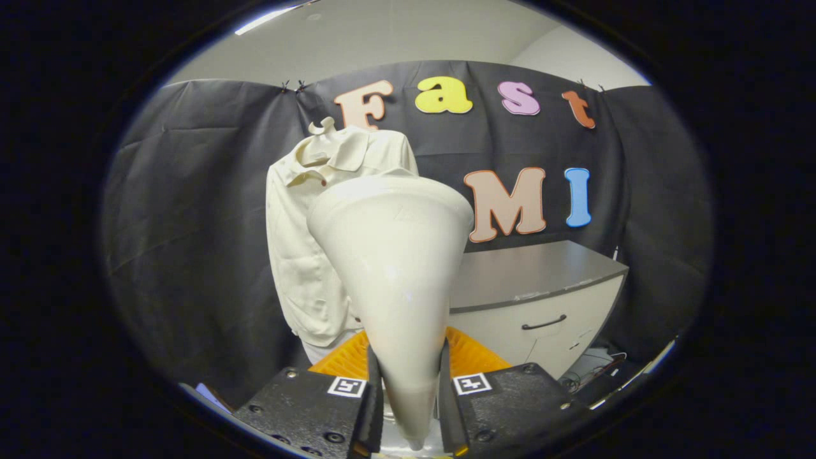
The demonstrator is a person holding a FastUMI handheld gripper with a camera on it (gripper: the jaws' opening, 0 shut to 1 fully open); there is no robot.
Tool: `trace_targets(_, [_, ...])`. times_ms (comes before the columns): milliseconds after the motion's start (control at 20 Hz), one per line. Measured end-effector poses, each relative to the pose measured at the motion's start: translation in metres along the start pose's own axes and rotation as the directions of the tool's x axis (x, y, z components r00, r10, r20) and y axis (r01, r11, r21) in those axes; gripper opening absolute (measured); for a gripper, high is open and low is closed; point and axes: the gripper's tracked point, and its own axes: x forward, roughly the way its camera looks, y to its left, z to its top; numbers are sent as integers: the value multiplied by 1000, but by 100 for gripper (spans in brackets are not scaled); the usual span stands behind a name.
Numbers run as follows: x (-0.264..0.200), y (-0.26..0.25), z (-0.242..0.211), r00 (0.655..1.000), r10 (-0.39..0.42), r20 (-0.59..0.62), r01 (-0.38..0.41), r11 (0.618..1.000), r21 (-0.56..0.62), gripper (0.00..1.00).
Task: Iron the clothes twice with a garment steamer, once on the left side and once on the right side.
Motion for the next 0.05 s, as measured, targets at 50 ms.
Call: trace_targets(50, [-1,0,1,1000,-2,1,2,1000,-2,35])
